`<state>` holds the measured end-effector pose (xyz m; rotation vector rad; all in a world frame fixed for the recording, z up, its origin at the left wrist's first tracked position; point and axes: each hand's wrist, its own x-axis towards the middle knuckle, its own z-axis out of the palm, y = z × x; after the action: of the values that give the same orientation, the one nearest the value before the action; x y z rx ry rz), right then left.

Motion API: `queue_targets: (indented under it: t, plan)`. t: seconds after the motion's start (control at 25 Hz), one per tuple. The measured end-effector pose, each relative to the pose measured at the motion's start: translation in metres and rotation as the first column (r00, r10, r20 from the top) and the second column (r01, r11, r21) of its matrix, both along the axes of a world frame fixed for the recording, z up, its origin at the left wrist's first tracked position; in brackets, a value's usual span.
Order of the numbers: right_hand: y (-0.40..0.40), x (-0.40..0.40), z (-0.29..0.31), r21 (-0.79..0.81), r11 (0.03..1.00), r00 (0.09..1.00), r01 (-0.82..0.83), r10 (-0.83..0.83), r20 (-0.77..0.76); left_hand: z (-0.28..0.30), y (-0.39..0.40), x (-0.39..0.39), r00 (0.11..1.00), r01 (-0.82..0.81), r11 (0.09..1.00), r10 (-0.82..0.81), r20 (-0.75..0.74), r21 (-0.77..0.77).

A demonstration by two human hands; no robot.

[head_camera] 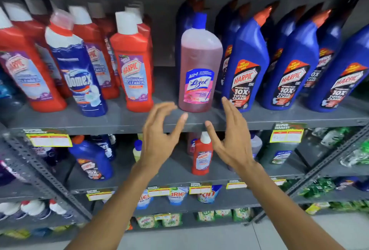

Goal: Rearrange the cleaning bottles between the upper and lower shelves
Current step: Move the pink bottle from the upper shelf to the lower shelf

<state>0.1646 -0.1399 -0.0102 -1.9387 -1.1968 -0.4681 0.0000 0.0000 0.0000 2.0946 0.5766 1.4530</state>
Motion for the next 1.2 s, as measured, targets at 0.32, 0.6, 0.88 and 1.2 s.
queue_targets:
  t: [0.32, 0.6, 0.88, 1.2]
  plan:
    - [0.024, 0.016, -0.023, -0.064, 0.997, 0.988, 0.042, -0.032, 0.154, 0.081, 0.065, 0.082, 0.963, 0.253, 0.810, -0.261, 0.061, -0.529]
    - [0.026, 0.014, -0.024, -0.111, 0.989, 0.979, 0.100, -0.078, 0.188, 0.102, 0.055, 0.071, 0.936, 0.346, 0.814, -0.332, 0.115, -0.467]
    - [0.032, 0.022, -0.016, -0.195, 0.979, 0.978, 0.055, -0.013, 0.209, 0.067, 0.002, -0.060, 0.966, 0.259, 0.838, -0.234, 0.112, -0.481]
    - [0.032, 0.023, -0.018, -0.188, 0.981, 0.978, 0.049, -0.009, 0.207, -0.111, -0.041, -0.063, 0.986, 0.015, 0.679, -0.134, -0.103, -0.734]
